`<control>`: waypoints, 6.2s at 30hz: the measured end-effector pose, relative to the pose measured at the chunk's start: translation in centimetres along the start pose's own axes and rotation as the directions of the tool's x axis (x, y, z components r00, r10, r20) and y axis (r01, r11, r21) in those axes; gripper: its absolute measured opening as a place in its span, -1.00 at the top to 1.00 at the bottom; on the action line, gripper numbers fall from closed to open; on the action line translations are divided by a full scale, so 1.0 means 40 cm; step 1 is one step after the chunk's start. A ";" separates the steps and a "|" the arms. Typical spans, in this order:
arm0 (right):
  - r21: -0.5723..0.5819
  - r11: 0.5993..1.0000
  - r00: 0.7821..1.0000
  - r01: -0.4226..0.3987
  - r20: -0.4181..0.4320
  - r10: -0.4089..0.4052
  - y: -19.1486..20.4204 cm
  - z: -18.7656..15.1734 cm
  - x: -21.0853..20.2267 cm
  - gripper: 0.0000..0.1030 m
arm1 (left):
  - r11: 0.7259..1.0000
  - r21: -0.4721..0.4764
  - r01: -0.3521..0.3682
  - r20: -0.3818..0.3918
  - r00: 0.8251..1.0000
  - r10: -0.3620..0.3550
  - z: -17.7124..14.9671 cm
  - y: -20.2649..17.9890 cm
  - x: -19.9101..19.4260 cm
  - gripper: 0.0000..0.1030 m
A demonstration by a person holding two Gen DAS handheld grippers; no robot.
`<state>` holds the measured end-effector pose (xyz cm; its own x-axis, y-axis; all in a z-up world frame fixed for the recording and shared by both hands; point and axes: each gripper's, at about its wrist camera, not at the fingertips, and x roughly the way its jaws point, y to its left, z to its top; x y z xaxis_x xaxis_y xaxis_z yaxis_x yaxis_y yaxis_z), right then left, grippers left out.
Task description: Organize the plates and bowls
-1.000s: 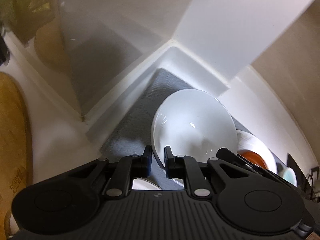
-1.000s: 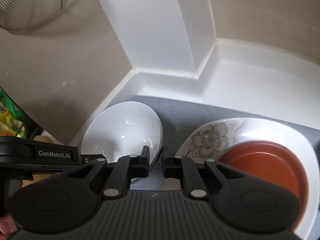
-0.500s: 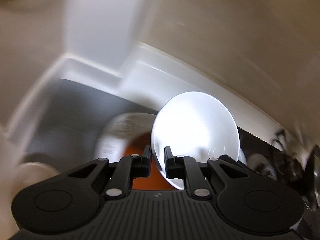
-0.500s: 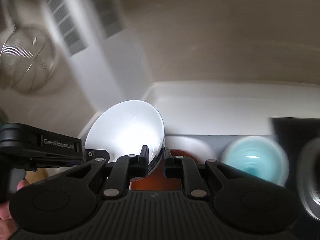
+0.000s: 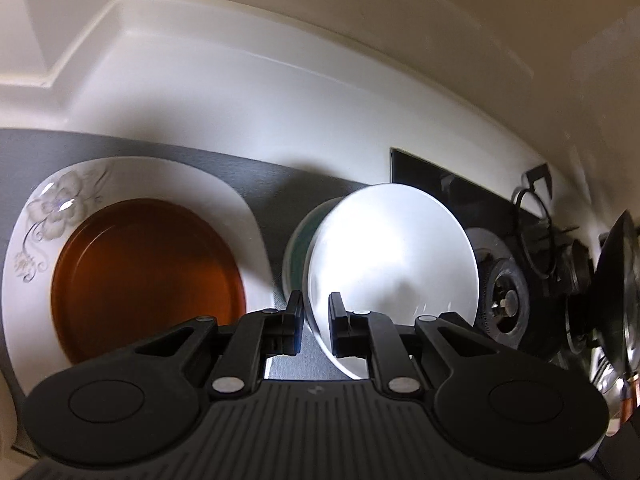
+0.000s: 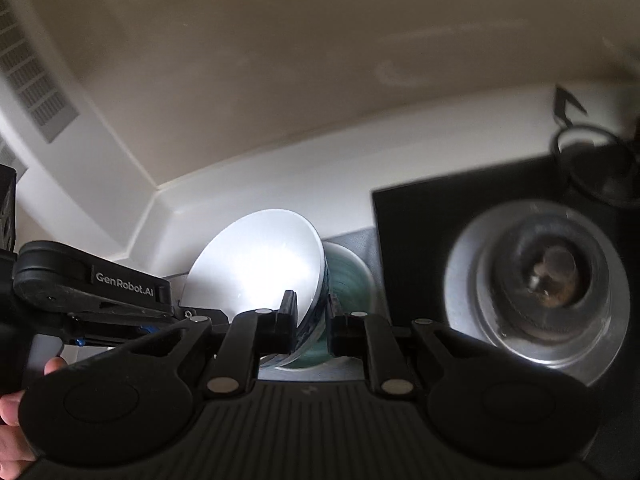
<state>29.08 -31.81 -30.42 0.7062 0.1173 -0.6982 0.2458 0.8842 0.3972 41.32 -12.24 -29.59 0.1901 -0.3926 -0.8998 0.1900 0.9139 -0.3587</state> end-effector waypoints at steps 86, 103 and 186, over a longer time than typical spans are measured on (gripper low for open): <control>0.175 0.983 0.994 -0.059 -0.082 0.074 -0.090 -0.051 0.032 0.34 | 0.998 0.043 -0.042 -0.007 0.999 0.043 -0.068 -0.008 0.035 0.57; 0.086 0.984 0.981 -0.155 -0.107 0.164 0.146 -0.069 0.018 0.34 | 0.995 -0.058 -0.083 0.088 0.992 0.088 -0.096 0.171 -0.174 0.56; -0.138 0.835 0.770 -0.533 -0.490 0.410 0.602 -0.304 0.098 0.61 | 0.806 -0.577 -0.131 0.123 0.962 0.245 -0.420 0.736 -0.466 0.53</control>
<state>29.71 -4.55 -30.82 0.3189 0.6741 -0.6662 -0.2627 0.7383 0.6212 27.19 23.72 -27.54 0.3476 -0.1666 -0.9227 -0.4281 0.8474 -0.3142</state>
